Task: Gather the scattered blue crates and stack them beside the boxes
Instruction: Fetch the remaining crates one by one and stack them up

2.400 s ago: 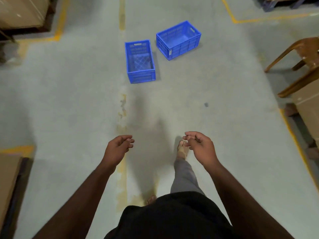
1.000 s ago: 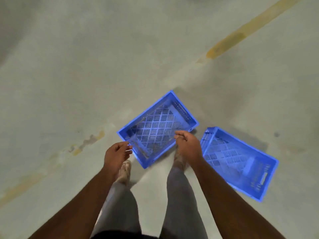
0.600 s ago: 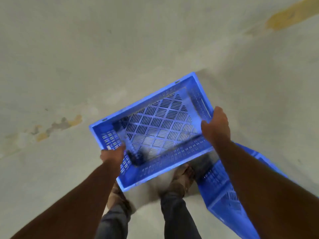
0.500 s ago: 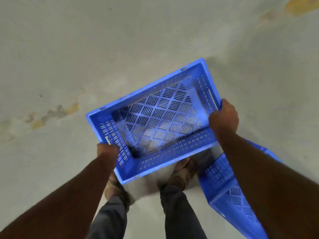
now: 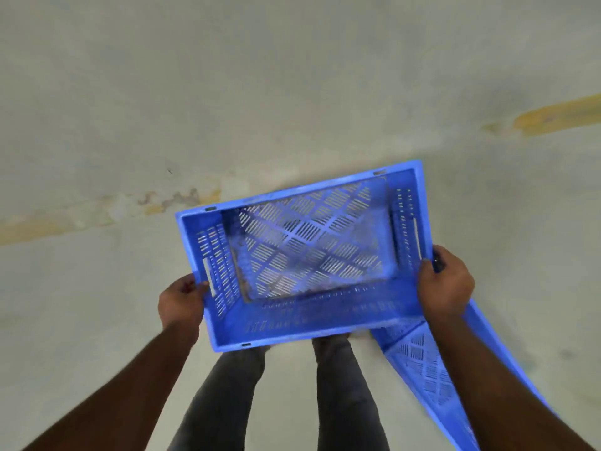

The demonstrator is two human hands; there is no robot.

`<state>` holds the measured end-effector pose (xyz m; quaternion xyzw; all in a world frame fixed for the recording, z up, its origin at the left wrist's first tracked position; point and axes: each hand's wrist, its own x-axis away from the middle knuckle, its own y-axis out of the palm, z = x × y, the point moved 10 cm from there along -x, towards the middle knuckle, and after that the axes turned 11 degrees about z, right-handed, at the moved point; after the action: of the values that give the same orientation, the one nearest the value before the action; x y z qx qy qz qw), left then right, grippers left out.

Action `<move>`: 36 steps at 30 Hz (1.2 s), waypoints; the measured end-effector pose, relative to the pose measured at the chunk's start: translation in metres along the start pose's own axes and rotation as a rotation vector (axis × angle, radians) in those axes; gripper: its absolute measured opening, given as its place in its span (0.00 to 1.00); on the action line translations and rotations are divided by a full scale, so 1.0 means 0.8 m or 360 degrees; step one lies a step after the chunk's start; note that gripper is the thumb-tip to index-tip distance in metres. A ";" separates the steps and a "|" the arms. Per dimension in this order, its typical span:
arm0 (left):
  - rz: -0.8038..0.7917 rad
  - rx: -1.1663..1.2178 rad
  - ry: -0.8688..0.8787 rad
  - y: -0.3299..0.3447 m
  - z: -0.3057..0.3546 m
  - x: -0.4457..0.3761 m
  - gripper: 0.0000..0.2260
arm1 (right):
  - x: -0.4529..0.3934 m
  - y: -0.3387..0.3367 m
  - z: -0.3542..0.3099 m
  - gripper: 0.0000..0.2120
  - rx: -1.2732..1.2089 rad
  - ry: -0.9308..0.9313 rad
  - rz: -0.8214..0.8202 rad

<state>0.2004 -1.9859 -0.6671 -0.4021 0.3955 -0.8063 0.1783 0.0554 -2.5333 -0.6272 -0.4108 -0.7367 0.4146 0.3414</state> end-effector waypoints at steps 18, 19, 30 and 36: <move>0.0277 0.1052 0.0374 -0.580 -0.062 0.070 0.17 | 0.356 -0.344 -0.344 0.16 -0.0744 -0.0198 0.0176; 0.0325 0.1103 0.0349 -0.601 -0.090 0.077 0.18 | 0.375 -0.342 -0.350 0.16 -0.0817 -0.0227 0.0113; 0.0795 0.1545 -0.0114 -0.796 -0.422 0.164 0.16 | 0.637 -0.308 -0.412 0.18 -0.1169 -0.0491 -0.0381; 0.0991 0.1761 -0.0399 -0.856 -0.630 0.137 0.19 | 0.828 -0.254 -0.456 0.12 -0.1111 -0.0731 -0.0622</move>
<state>-0.2443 -1.3759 -0.2597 -0.2083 -0.0042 -0.7486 0.6295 0.0136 -1.8892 -0.1840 -0.2521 -0.9525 0.1499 0.0822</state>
